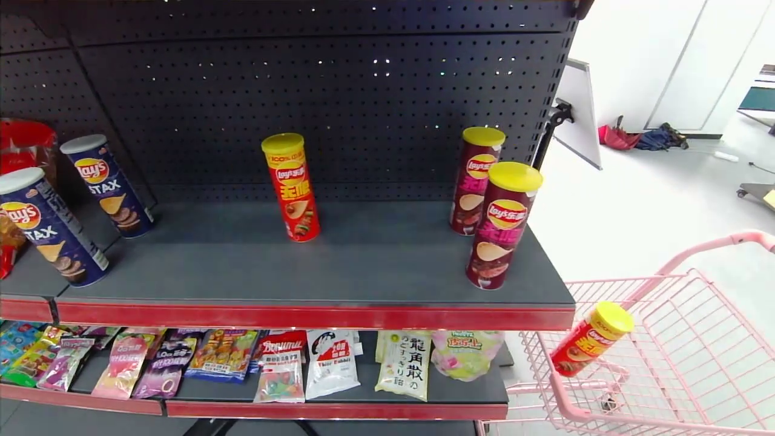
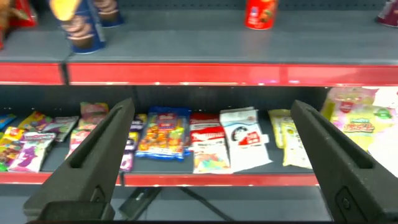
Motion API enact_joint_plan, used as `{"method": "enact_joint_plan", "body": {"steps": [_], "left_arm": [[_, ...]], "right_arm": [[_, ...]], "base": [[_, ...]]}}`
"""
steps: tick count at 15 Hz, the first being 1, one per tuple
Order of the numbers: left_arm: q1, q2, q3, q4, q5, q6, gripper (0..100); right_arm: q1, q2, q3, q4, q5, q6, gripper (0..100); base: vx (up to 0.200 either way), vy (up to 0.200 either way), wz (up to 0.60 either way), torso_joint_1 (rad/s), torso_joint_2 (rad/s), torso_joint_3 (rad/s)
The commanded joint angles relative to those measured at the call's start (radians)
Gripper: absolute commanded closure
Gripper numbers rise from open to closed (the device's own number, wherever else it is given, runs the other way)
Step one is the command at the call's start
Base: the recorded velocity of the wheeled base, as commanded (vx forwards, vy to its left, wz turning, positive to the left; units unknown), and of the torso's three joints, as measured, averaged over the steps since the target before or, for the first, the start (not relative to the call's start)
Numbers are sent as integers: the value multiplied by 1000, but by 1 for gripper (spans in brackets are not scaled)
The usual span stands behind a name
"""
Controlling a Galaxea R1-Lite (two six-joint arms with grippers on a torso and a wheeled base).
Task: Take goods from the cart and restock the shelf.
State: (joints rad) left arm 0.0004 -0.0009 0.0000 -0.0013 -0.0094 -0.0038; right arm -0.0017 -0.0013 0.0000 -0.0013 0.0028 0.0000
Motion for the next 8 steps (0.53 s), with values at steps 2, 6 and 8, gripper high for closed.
{"method": "enact_joint_plan", "body": {"steps": [2,6,8], "left_arm": [[0,1,0,0,0,-1,0],[0,1,0,0,0,-1,0],[0,1,0,0,0,-1,0]], "right_arm": [[0,1,0,0,0,0,0],[0,1,0,0,-1,0,0],[0,1,0,0,-1,0,0]], "base": [[0,0,0,0,0,0],[0,0,-300,1,1,2],[0,0,-600,-12,0,2]]}}
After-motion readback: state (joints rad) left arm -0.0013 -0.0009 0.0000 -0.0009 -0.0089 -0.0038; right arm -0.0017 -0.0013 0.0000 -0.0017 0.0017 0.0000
